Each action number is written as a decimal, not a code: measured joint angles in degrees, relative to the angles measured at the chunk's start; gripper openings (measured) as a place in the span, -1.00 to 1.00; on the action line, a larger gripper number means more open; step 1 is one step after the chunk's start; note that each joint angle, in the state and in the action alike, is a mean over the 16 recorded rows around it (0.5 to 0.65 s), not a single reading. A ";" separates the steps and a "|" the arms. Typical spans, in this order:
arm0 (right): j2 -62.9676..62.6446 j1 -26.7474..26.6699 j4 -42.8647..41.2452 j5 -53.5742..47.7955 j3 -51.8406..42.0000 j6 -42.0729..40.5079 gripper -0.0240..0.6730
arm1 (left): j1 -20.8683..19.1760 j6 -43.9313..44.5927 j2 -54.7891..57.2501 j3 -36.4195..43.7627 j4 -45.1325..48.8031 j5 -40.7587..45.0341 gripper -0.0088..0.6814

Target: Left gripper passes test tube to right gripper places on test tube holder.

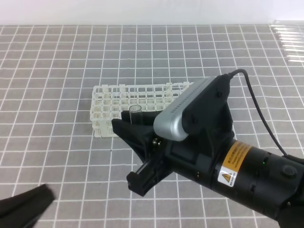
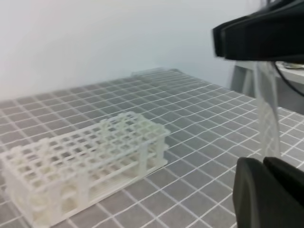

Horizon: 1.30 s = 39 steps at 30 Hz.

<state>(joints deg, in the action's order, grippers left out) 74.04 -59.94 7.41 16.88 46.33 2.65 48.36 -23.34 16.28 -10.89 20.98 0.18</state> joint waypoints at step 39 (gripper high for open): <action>0.00 0.20 -1.28 -1.01 0.00 -4.60 -0.91 | 0.01 -5.93 -12.47 11.09 -0.04 10.45 -0.97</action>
<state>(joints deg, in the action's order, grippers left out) 74.04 -59.74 6.13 15.87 46.33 -1.95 48.38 -29.28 3.82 0.20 20.94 10.63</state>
